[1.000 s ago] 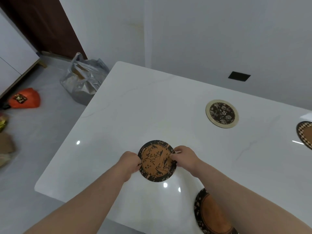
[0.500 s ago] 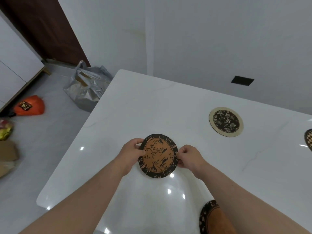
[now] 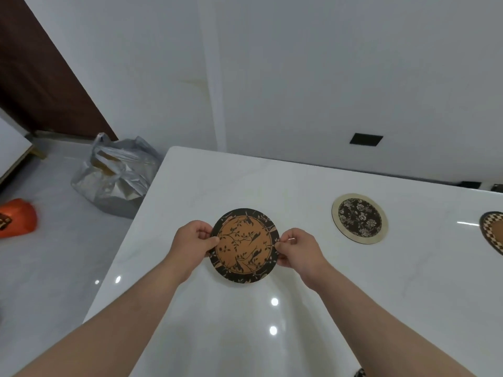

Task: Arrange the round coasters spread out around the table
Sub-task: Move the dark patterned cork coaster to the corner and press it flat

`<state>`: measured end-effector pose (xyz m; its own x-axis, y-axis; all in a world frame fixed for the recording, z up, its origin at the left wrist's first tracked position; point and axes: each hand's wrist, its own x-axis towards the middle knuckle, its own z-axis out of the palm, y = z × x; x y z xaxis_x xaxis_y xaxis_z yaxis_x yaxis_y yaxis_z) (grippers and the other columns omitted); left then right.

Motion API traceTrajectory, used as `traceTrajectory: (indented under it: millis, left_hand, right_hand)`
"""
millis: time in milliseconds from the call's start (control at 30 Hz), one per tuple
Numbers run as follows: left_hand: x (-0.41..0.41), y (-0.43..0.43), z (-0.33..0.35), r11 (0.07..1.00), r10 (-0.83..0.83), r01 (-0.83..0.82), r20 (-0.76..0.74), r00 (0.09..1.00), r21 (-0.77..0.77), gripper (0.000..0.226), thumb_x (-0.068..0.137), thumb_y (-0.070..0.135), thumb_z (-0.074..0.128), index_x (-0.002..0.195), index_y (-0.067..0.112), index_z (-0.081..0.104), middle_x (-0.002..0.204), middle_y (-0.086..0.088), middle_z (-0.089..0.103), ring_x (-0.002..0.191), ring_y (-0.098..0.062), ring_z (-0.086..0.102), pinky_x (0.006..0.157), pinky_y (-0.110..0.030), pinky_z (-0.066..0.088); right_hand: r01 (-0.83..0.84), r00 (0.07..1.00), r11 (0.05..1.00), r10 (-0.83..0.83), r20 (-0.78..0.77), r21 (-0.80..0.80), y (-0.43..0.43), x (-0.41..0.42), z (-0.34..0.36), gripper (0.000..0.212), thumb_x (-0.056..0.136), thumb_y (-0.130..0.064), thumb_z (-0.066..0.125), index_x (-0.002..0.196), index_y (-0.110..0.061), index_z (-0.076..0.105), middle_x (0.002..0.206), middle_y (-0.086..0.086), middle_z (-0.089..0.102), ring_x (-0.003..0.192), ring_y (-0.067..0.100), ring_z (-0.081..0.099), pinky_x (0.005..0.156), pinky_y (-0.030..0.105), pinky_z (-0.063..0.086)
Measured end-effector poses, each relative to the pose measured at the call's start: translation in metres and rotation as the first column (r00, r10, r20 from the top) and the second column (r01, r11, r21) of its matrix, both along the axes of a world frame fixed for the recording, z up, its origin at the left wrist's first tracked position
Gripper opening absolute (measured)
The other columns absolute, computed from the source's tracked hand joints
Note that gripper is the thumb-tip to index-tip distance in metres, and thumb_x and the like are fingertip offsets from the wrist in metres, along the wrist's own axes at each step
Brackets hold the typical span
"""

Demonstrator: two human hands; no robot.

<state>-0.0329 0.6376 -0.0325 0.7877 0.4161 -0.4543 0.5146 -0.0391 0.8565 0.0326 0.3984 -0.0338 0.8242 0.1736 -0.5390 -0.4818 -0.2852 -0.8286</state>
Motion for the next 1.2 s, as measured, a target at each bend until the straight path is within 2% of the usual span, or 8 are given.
traceTrajectory:
  millis: [133, 267, 467, 600, 733, 1000, 1133, 1200]
  left_hand:
    - [0.026, 0.027, -0.008, 0.989, -0.122, 0.125, 0.036, 0.992, -0.075, 0.035, 0.081, -0.012, 0.062, 0.099, 0.017, 0.068, 0.08, -0.008, 0.067, 0.076, -0.017, 0.067, 0.064, -0.023, 0.054]
    - [0.053, 0.058, -0.02, 0.987, -0.148, 0.151, 0.052, 0.988, -0.061, 0.051, 0.078, -0.018, 0.06, 0.098, 0.027, 0.07, 0.072, -0.001, 0.066, 0.072, -0.013, 0.066, 0.065, -0.023, 0.054]
    - [0.087, 0.091, -0.043, 0.995, -0.087, 0.091, 0.07, 0.994, -0.044, 0.045, 0.079, -0.017, 0.06, 0.097, 0.023, 0.07, 0.067, 0.007, 0.07, 0.067, -0.004, 0.067, 0.059, -0.016, 0.053]
    - [0.109, 0.101, -0.063, 0.999, -0.045, 0.042, 0.082, 0.996, 0.031, 0.04, 0.079, -0.014, 0.062, 0.096, 0.021, 0.071, 0.085, 0.002, 0.071, 0.079, -0.009, 0.067, 0.071, -0.021, 0.053]
    - [0.126, 0.108, -0.075, 0.997, -0.056, 0.049, 0.115, 0.992, 0.059, 0.038, 0.079, -0.013, 0.06, 0.096, 0.02, 0.071, 0.085, 0.003, 0.071, 0.08, -0.009, 0.067, 0.066, -0.017, 0.051]
    - [0.142, 0.13, -0.085, 0.983, -0.118, 0.104, 0.092, 0.989, 0.153, 0.038, 0.079, -0.01, 0.06, 0.09, 0.024, 0.072, 0.082, 0.007, 0.07, 0.079, -0.007, 0.066, 0.065, -0.016, 0.051]
    - [0.137, 0.138, -0.093, 0.949, -0.189, 0.159, 0.09, 0.978, 0.272, 0.031, 0.081, -0.001, 0.067, 0.107, 0.016, 0.07, 0.088, 0.009, 0.066, 0.081, -0.007, 0.064, 0.083, -0.033, 0.057]
    - [0.126, 0.143, -0.1, 0.877, -0.263, 0.185, 0.12, 0.957, 0.443, 0.038, 0.083, 0.012, 0.07, 0.12, 0.016, 0.063, 0.105, 0.011, 0.063, 0.095, -0.005, 0.061, 0.096, -0.038, 0.052]
  right_hand:
    - [0.059, 0.998, 0.998, -0.058, 0.026, -0.028, 0.022, 0.021, -0.004, 0.01, 0.088, 0.002, 0.06, 0.082, -0.005, 0.058, 0.082, 0.018, 0.066, 0.065, 0.023, 0.065, 0.065, 0.035, 0.062]
    - [0.094, 0.995, 0.995, -0.094, 0.041, -0.018, 0.046, 0.044, -0.012, 0.012, 0.089, 0.004, 0.059, 0.081, -0.005, 0.058, 0.079, 0.016, 0.063, 0.064, 0.021, 0.063, 0.062, 0.031, 0.06]
    - [0.109, 0.991, 0.993, -0.105, 0.079, -0.045, 0.083, 0.074, -0.028, 0.012, 0.087, 0.004, 0.06, 0.08, -0.005, 0.059, 0.075, 0.013, 0.061, 0.063, 0.021, 0.063, 0.062, 0.035, 0.062]
    - [0.113, 0.984, 0.99, -0.099, 0.146, -0.087, 0.099, 0.089, -0.04, 0.014, 0.087, 0.005, 0.059, 0.078, -0.006, 0.06, 0.074, 0.011, 0.057, 0.065, 0.02, 0.061, 0.061, 0.034, 0.061]
    - [0.118, 0.978, 0.986, -0.095, 0.188, -0.118, 0.113, 0.103, -0.047, 0.013, 0.087, 0.004, 0.061, 0.079, -0.006, 0.06, 0.072, 0.009, 0.055, 0.067, 0.021, 0.059, 0.065, 0.039, 0.062]
    - [0.09, 0.978, 0.945, -0.024, 0.209, -0.314, 0.137, 0.116, -0.064, 0.005, 0.084, -0.005, 0.065, 0.08, -0.008, 0.064, 0.075, 0.009, 0.068, 0.066, 0.027, 0.069, 0.066, 0.045, 0.06]
    - [0.038, 0.966, 0.922, 0.065, 0.252, -0.385, 0.135, 0.116, -0.077, 0.005, 0.086, -0.012, 0.063, 0.082, -0.015, 0.064, 0.077, 0.002, 0.07, 0.068, 0.019, 0.067, 0.07, 0.043, 0.06]
    - [0.039, 0.88, 0.859, 0.213, 0.425, -0.511, 0.129, 0.11, -0.086, 0.013, 0.086, -0.021, 0.062, 0.097, -0.015, 0.066, 0.096, 0.0, 0.069, 0.089, 0.019, 0.064, 0.086, 0.034, 0.054]
